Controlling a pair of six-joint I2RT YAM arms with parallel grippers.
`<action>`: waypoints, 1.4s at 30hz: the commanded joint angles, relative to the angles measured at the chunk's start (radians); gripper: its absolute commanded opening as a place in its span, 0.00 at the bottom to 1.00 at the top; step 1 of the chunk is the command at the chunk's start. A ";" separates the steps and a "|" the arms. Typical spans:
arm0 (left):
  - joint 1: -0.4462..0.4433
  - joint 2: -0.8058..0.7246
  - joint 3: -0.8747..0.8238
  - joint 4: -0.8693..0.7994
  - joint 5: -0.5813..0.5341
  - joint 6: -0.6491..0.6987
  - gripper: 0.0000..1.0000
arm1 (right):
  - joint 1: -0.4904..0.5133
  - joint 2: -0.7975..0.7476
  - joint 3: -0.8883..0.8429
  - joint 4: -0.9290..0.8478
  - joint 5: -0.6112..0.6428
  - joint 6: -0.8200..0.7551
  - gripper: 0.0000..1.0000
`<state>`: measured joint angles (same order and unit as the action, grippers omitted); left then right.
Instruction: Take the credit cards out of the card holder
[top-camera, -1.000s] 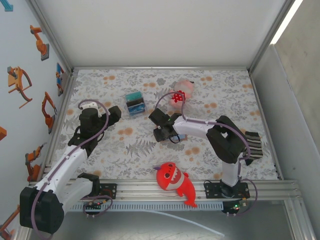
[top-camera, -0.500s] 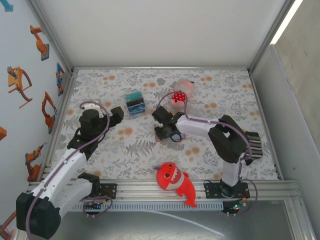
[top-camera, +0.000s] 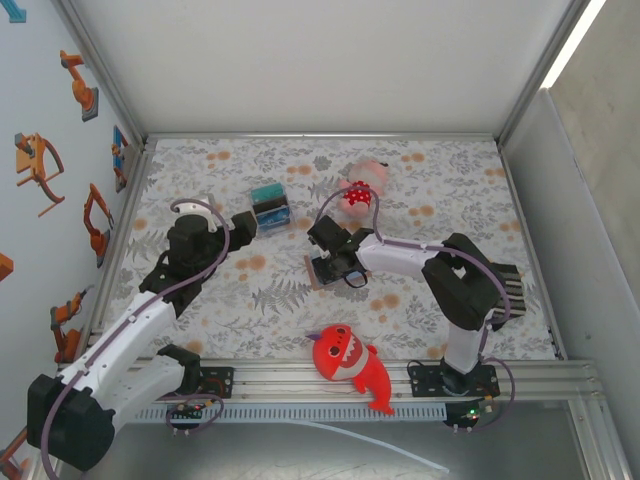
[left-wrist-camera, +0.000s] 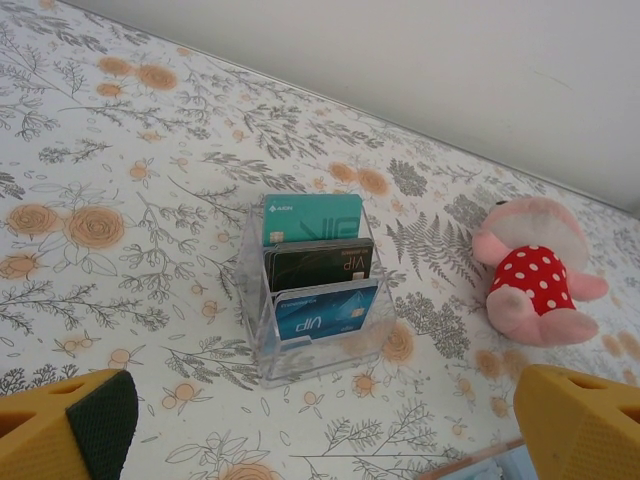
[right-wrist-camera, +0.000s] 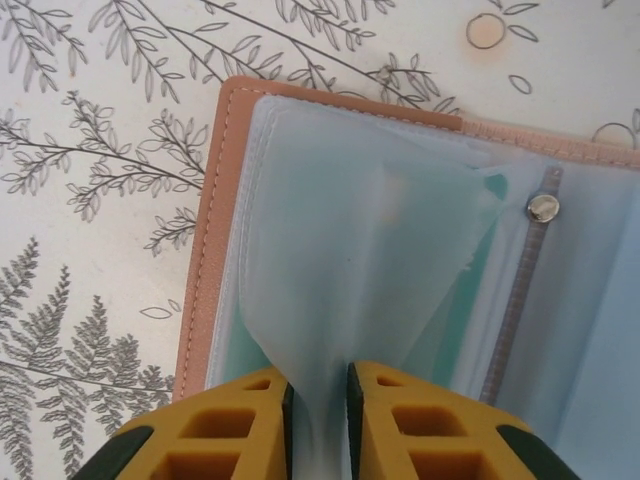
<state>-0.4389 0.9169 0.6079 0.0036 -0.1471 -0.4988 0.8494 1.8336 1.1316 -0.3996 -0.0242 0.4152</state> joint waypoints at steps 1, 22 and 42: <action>-0.006 -0.003 0.033 0.002 -0.020 0.025 0.97 | 0.001 -0.031 0.015 -0.049 0.072 -0.003 0.22; -0.021 0.014 0.051 0.003 -0.037 0.042 0.97 | -0.026 -0.077 0.014 -0.090 0.193 -0.008 0.27; -0.046 0.048 0.079 0.000 -0.057 0.062 0.97 | -0.119 -0.166 -0.055 -0.093 0.221 -0.003 0.32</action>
<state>-0.4763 0.9627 0.6491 0.0029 -0.1905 -0.4599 0.7448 1.6985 1.0985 -0.4671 0.1711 0.4149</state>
